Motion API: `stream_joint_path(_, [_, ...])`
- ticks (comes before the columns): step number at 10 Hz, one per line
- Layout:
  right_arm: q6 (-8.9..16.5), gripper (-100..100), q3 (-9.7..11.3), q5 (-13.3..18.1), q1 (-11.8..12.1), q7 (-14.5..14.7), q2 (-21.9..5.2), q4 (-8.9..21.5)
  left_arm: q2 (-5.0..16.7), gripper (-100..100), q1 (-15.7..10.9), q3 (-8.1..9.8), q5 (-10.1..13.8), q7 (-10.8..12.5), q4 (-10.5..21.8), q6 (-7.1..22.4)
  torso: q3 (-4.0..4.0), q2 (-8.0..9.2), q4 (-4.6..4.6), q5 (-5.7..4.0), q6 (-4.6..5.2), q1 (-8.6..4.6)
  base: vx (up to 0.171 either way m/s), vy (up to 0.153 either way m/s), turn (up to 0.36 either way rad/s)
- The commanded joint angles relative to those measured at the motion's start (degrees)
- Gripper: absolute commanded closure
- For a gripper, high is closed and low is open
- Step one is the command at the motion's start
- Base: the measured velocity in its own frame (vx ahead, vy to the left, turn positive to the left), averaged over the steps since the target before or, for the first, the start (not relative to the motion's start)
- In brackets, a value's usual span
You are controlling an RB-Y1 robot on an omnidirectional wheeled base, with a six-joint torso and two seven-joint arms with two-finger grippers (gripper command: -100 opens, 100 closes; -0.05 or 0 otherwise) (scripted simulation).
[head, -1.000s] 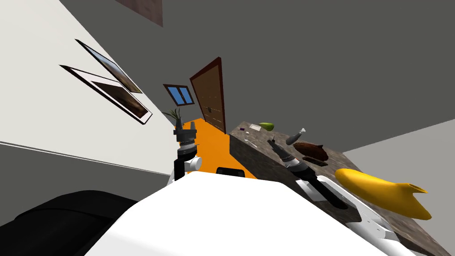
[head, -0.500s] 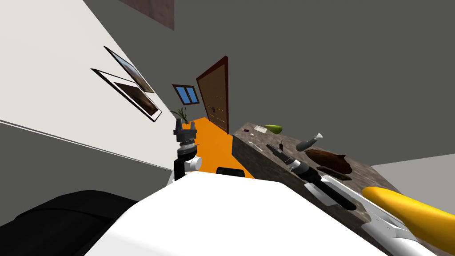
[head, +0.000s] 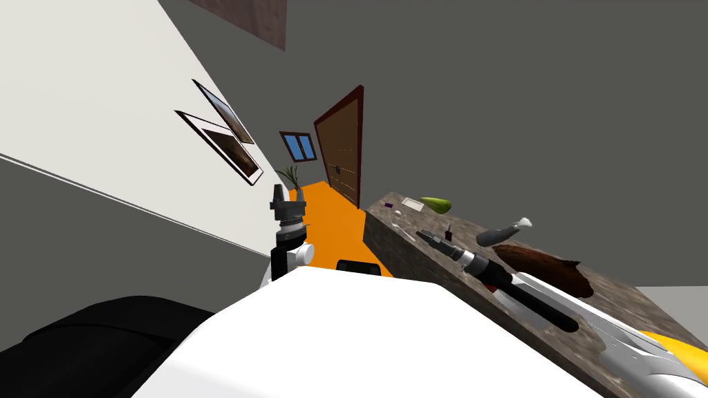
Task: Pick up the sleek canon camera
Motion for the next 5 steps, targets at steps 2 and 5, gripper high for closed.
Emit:
stream_joint_path(2, [-0.26,-100,1.14,1.74,0.21,0.09,-4.33,2.43,0.00,0,-0.01,0.00,0.00,0.00,0.00,0.00,0.01,0.02,0.00,-0.01,-0.02,-0.02,0.015,-0.024,0.134])
stream_joint_path(5, [-0.67,-100,3.67,4.99,0.35,0.37,-9.32,6.64,0.00,0,0.00,0.00,0.00,0.00,0.00,0.00,0.03,0.06,0.01,-0.02,0.01,-0.05,0.006,-0.036,0.154])
